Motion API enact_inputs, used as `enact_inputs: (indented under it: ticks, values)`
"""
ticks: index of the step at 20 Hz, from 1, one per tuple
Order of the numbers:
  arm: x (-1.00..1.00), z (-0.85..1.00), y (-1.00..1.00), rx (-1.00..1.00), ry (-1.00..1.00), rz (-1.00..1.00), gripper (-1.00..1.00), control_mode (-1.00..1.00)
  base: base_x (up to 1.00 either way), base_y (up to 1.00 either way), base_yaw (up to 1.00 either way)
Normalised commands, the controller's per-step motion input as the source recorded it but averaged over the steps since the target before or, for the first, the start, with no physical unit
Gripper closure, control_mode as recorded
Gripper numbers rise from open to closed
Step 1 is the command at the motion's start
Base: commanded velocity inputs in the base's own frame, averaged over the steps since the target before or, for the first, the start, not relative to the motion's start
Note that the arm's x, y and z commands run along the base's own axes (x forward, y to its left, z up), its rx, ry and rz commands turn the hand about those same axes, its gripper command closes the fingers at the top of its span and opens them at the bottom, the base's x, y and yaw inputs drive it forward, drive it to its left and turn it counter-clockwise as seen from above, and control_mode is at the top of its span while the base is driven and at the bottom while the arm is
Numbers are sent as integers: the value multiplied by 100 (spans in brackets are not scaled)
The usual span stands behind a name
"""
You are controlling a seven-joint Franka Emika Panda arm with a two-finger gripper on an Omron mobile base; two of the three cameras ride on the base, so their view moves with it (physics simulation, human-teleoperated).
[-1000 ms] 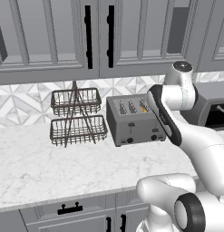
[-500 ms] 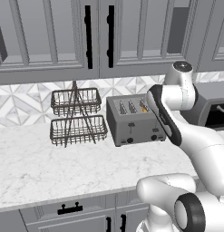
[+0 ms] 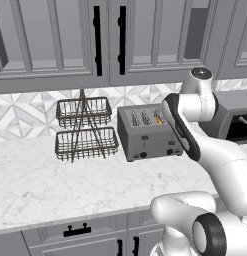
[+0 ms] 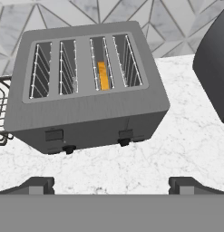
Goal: Start the toaster. Once the lever pops up, take the bread to the plate on the dining counter.
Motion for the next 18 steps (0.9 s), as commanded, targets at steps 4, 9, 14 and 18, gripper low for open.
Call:
enact_inputs:
  ticks: [4,9,14,18]
  values:
    - [0,0,0,0,0,0,-100,-100,0,0,0]
    - [0,0,0,0,0,0,-100,-100,0,0,0]
    - [0,0,0,0,0,0,-100,-100,0,0,0]
    - [0,0,0,0,0,0,-100,-100,0,0,0]
